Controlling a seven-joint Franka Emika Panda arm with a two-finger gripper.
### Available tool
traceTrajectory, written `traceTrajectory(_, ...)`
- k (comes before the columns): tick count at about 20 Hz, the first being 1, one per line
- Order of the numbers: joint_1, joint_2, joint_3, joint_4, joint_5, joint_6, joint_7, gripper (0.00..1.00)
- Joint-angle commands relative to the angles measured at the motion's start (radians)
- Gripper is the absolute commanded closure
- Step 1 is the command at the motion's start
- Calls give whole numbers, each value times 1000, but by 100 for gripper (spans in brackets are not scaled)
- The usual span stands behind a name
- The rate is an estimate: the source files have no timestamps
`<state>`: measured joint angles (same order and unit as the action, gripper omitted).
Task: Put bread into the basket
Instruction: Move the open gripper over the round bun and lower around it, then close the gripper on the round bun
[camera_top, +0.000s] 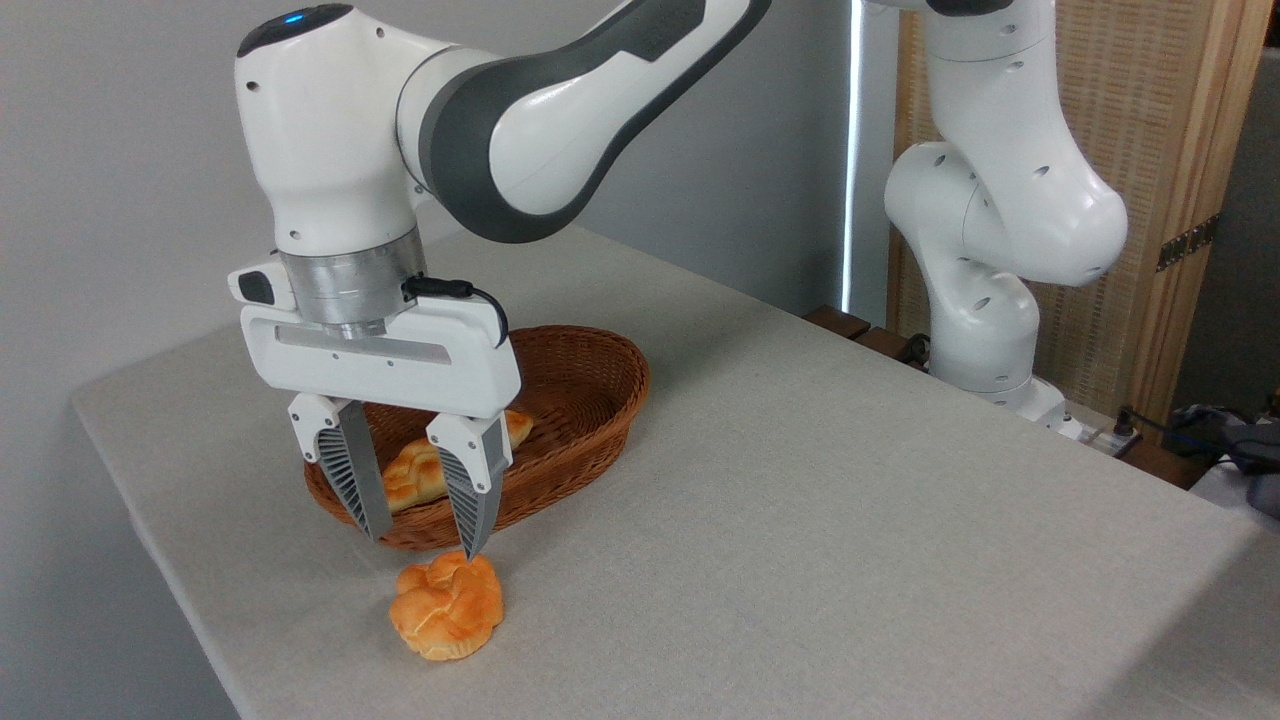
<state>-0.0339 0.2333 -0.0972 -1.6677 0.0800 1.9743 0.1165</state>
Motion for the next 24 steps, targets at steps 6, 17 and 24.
traceTrajectory(6,-6,26,-1,-3,52,11,-18,0)
traceTrajectory(17,-6,54,-13,-3,81,11,-21,0)
traceTrajectory(24,-9,70,-15,-4,106,11,-35,0)
